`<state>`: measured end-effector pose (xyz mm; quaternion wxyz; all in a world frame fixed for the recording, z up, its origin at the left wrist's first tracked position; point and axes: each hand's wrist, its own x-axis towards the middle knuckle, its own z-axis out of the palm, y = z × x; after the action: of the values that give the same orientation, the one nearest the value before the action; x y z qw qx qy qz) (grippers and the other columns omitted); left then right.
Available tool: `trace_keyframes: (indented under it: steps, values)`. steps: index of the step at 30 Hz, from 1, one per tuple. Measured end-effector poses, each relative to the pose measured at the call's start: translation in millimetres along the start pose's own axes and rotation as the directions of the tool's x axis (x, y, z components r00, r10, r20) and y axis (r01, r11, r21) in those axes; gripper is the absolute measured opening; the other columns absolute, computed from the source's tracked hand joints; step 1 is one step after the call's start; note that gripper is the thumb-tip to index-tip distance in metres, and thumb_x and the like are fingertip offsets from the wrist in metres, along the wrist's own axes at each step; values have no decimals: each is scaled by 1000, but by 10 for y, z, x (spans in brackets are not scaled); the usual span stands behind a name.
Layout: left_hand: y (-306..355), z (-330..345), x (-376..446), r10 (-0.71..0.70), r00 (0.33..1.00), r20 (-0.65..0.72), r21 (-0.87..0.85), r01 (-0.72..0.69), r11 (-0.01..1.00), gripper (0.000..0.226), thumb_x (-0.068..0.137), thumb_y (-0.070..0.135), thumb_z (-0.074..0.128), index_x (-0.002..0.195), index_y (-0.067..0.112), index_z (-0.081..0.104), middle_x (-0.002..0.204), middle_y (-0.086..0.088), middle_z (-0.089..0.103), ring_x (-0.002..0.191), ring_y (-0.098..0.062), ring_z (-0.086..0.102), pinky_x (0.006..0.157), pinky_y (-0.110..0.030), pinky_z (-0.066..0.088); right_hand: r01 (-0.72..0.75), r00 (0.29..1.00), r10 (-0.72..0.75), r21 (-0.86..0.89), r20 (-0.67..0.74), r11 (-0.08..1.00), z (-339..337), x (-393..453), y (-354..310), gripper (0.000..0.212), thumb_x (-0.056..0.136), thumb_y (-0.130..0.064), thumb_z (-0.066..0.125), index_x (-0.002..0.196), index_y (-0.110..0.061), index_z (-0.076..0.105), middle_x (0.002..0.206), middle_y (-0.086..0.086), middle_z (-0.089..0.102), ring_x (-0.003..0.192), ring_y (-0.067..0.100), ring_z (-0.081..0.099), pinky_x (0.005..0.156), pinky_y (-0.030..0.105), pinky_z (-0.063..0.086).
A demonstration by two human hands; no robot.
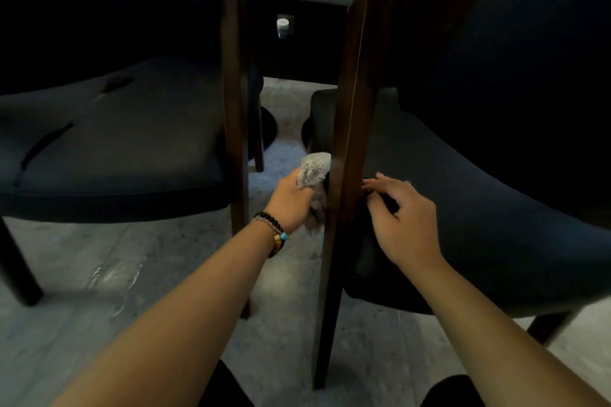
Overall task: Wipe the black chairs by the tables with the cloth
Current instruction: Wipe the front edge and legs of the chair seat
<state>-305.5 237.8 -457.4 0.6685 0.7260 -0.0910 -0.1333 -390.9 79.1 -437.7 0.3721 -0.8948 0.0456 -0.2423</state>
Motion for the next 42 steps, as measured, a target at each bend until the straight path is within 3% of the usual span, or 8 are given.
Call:
trace_keyframes:
  steps: [3, 7, 12, 16, 25, 29, 33, 42]
  values:
    - [138, -3, -417, 3, 1000, 23, -36, -2, 999, 31, 99, 1, 40, 103, 23, 61, 87, -9, 63, 73, -20, 62, 59, -29, 53, -62, 996, 67, 106, -51, 993, -37, -26, -54, 17, 92, -16, 60, 99, -22, 74, 101, -15, 65, 94, -21, 53, 85, 1, 40]
    - [354, 104, -785, 40, 998, -37, -118, -44, 992, 37, 101, 7, 41, 133, 23, 53, 116, -21, 64, 103, -43, 60, 87, -61, 46, -168, 986, 166, 181, 23, 969, -130, -33, -152, 18, 95, -18, 57, 101, -21, 74, 97, -15, 68, 91, -9, 60, 74, 3, 43]
    - [801, 140, -812, 367, 912, -184, -120, -391, 912, 29, 99, 6, 46, 125, 14, 56, 108, -8, 64, 98, -26, 61, 81, -37, 52, -217, 976, 210, 295, 53, 931, -221, -143, -267, 22, 96, -17, 55, 98, -32, 71, 81, -18, 68, 75, -3, 62, 59, 7, 44]
    - [701, 290, -832, 631, 771, -82, 291, -587, 755, 54, 93, 3, 49, 143, 17, 35, 150, -9, 34, 142, -23, 30, 117, -32, 26, -250, 966, 254, 399, 44, 882, -282, -268, -351, 25, 93, -13, 56, 92, -32, 72, 86, -16, 71, 81, 3, 66, 69, 17, 51]
    - [260, 136, -1149, 489, 864, 122, 667, -436, 604, 63, 88, 1, 58, 140, 33, 43, 157, -3, 25, 143, -18, 26, 114, -33, 31, -273, 924, 377, 570, -70, 775, -709, -271, -445, 23, 94, -10, 53, 91, -25, 70, 88, -10, 74, 85, 5, 70, 86, 34, 56]
    - [676, 29, -1305, 527, 850, 17, 453, -476, 754, 47, 77, -9, 65, 114, 20, 67, 121, 7, 63, 116, -8, 59, 100, -31, 49, -23, 997, -11, 406, 82, 914, -779, -285, -563, 39, 87, -4, 61, 108, -36, 64, 113, -17, 65, 108, -7, 58, 92, 12, 46]
    - [918, -151, -1353, 342, 939, 22, 134, -342, 930, 39, 69, 10, 74, 103, 18, 58, 90, 11, 68, 86, -5, 67, 73, -23, 56, 152, 882, -283, 341, 377, 928, -816, -270, -625, 52, 83, -10, 69, 128, -34, 58, 128, -22, 57, 121, -12, 47, 92, -1, 33]
    - [864, -131, -1232, 360, 929, -90, 71, -354, 932, 33, 70, 32, 74, 85, 18, 48, 93, 0, 68, 87, -13, 66, 74, -27, 55, -260, 952, 103, 590, 287, 764, -898, -454, -547, 15, 86, -14, 69, 84, -28, 74, 89, 10, 71, 85, 27, 68, 78, 40, 54]
